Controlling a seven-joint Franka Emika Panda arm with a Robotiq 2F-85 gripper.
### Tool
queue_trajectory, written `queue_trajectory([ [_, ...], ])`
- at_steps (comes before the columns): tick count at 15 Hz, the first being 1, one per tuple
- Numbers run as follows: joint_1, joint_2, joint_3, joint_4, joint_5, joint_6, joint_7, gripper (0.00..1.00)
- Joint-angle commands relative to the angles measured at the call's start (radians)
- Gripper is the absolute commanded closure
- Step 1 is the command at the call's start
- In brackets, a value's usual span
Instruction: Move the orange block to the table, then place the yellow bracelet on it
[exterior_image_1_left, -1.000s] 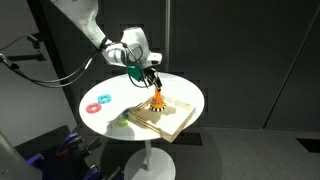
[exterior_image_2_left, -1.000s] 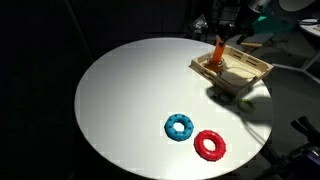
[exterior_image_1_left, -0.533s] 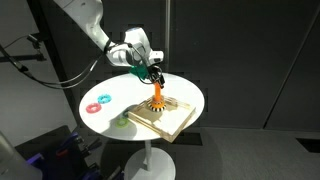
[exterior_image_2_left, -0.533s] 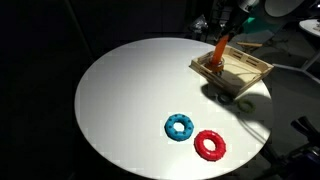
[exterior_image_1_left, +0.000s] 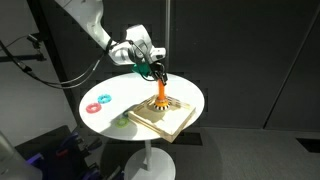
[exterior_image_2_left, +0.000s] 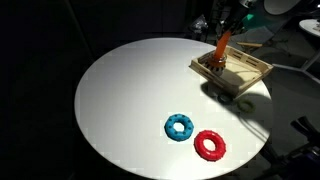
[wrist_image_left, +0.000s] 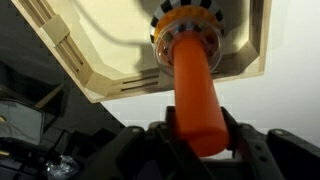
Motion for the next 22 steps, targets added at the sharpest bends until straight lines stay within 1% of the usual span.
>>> queue_trajectory([
  [1,0.030,-0.044,-0.029,0.014,-0.036,-0.030,0.050,0.81],
  [3,0.038,-0.072,-0.027,0.006,-0.038,-0.030,0.061,0.81],
  [5,0.036,-0.108,-0.004,-0.006,-0.025,-0.042,0.056,0.81],
  [12,0.010,-0.215,0.129,-0.045,0.020,-0.100,0.027,0.81],
  [17,-0.026,-0.266,0.238,-0.110,0.133,-0.140,-0.031,0.81],
  [19,-0.036,-0.293,0.267,-0.135,0.173,-0.161,-0.053,0.81],
  [22,-0.045,-0.317,0.290,-0.178,0.194,-0.167,-0.070,0.81],
])
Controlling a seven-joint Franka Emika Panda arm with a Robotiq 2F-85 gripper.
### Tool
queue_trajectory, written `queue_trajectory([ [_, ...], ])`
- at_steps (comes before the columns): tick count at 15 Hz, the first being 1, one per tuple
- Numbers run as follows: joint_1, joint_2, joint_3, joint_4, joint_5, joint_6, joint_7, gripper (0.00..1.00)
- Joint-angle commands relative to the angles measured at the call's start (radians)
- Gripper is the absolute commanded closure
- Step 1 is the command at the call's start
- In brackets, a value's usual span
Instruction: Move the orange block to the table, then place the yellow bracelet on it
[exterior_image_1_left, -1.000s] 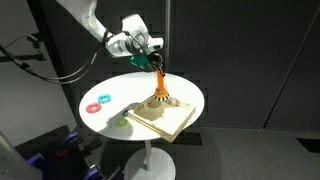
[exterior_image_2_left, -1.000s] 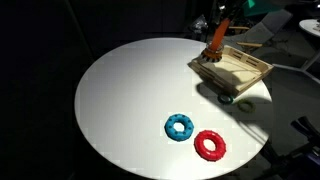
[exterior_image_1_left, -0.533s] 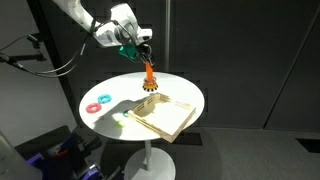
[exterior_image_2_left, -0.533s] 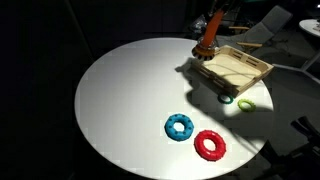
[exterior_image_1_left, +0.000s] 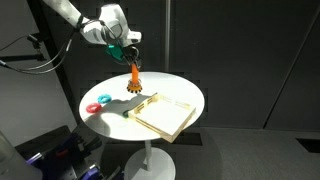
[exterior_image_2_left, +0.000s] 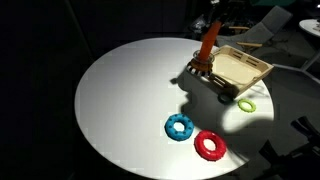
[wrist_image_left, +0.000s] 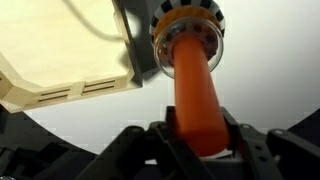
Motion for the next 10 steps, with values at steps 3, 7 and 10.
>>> queue_trajectory([
  [3,-0.035,-0.077,0.042,-0.101,0.029,-0.021,-0.047,0.81],
  [7,-0.038,-0.088,0.047,-0.169,0.006,0.012,-0.042,0.81],
  [10,-0.032,-0.086,0.040,-0.223,-0.059,0.084,-0.015,0.81],
])
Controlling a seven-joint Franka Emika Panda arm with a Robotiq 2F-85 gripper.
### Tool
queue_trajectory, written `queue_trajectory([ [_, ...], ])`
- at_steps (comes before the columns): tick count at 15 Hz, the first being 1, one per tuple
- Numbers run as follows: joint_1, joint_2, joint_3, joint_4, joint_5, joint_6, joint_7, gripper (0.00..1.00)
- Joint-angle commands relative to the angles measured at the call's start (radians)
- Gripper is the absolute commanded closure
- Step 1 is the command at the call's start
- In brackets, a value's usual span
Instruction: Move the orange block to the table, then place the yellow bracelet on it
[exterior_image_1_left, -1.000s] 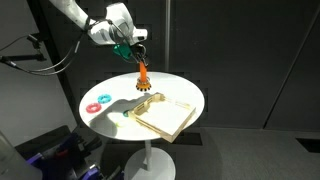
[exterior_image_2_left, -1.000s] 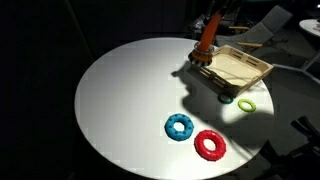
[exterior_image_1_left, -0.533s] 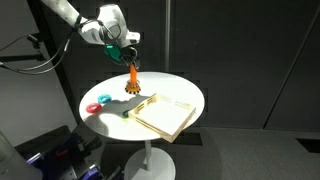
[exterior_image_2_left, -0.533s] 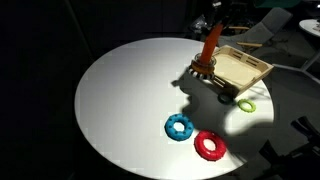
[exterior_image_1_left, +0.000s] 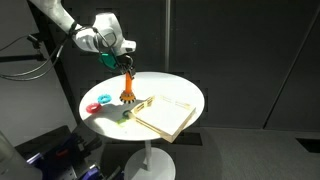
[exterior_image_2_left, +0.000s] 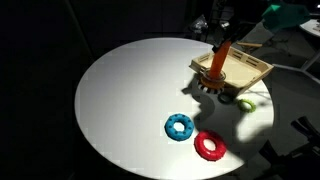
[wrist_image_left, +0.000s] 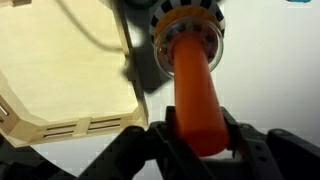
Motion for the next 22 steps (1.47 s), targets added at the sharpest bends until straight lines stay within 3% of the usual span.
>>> queue_trajectory([
  [1,-0.007,-0.035,-0.001,-0.082,-0.096,0.097,0.029,0.81],
  [8,0.013,-0.024,-0.041,-0.154,-0.273,0.246,0.112,0.81],
  [9,0.013,-0.022,-0.047,-0.159,-0.291,0.251,0.120,0.53],
  [10,0.013,-0.022,-0.050,-0.163,-0.306,0.251,0.127,0.31],
  [12,0.011,-0.022,-0.054,-0.169,-0.321,0.248,0.132,0.26],
  [16,0.006,-0.010,-0.060,-0.173,-0.319,0.241,0.130,0.00],
  [19,-0.006,-0.019,-0.030,-0.189,-0.230,0.198,0.075,0.00],
  [22,-0.026,-0.063,0.021,-0.208,-0.054,0.093,-0.030,0.00],
])
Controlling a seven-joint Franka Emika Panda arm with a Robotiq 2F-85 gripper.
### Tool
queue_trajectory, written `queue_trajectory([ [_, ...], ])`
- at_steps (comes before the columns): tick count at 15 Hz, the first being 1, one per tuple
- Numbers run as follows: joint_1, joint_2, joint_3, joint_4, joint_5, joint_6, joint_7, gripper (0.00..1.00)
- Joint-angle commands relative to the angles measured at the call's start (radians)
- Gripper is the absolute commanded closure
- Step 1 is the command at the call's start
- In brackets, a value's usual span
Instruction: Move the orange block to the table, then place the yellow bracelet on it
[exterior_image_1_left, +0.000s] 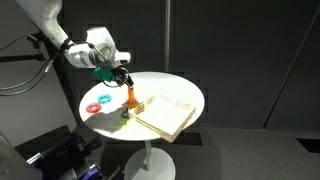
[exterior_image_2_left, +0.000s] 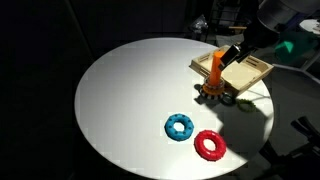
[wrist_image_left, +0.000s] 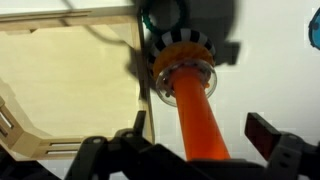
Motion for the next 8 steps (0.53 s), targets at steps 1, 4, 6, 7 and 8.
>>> queue_trajectory([
  [1,-0.029,-0.071,0.058,-0.022,0.182,-0.137,-0.121,0.00],
  [4,-0.036,-0.126,0.059,-0.018,0.239,-0.262,-0.160,0.00],
  [6,-0.046,-0.154,0.051,-0.021,0.227,-0.313,-0.157,0.00],
  [7,-0.054,-0.166,0.049,-0.023,0.228,-0.333,-0.161,0.00],
  [8,-0.062,-0.173,0.047,-0.024,0.226,-0.346,-0.162,0.00],
])
